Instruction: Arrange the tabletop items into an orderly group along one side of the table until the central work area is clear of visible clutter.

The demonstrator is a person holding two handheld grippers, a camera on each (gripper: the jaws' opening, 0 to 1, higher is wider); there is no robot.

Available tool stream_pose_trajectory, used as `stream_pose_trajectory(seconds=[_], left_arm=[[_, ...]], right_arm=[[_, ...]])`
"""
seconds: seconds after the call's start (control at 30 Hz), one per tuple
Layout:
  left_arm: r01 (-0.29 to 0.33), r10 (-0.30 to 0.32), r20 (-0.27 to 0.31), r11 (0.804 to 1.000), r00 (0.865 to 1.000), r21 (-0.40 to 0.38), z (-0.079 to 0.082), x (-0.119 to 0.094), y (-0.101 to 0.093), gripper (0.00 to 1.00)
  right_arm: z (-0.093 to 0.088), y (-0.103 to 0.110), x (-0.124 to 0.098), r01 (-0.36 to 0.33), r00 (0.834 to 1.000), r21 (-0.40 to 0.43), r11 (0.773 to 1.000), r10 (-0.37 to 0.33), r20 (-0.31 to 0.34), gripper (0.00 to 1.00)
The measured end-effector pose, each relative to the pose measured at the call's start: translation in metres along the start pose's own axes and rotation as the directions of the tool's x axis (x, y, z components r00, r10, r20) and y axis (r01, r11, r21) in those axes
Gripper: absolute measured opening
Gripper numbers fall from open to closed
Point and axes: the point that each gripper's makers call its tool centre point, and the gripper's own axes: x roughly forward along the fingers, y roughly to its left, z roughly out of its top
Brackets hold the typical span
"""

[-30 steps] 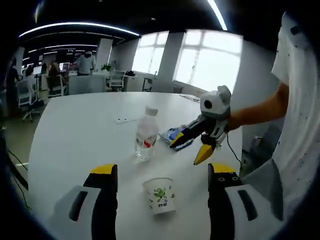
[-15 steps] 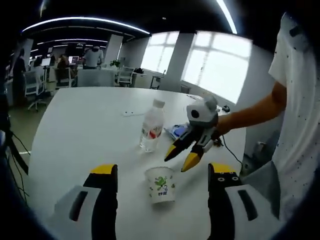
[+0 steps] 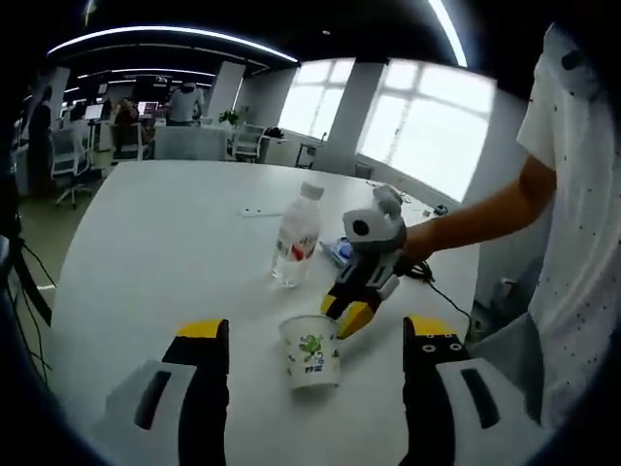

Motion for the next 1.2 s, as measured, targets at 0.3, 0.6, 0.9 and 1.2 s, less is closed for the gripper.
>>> stream_pose_trajectory(seconds=[0.3, 0.6, 0.9, 1.2], left_arm=[[0.012, -0.012, 0.01, 1.0, 1.0, 0.009, 0.004, 0.002, -0.006, 0.74], [0.021, -0.022, 0.03, 0.999, 0.999, 0.028, 0.012, -0.001, -0.013, 0.74], [0.039, -0.041, 0.051, 0.998, 0.998, 0.056, 0.023, -0.002, -0.023, 0.74], [0.055, -0.06, 0.064, 0.995, 0.996, 0.081, 0.033, 0.001, -0.029, 0.74]], right_arm=[[-0.003, 0.025, -0.007, -0.051, 0.998, -0.015, 0.999, 0.05, -0.032, 0.0], [-0.001, 0.044, -0.03, -0.021, 0.998, -0.056, 0.998, 0.018, -0.054, 0.0], [0.01, 0.05, -0.063, 0.06, 0.998, -0.085, 0.995, -0.062, -0.027, 0.0], [0.017, 0.05, -0.094, 0.14, 0.99, -0.104, 0.985, -0.141, -0.003, 0.0]])
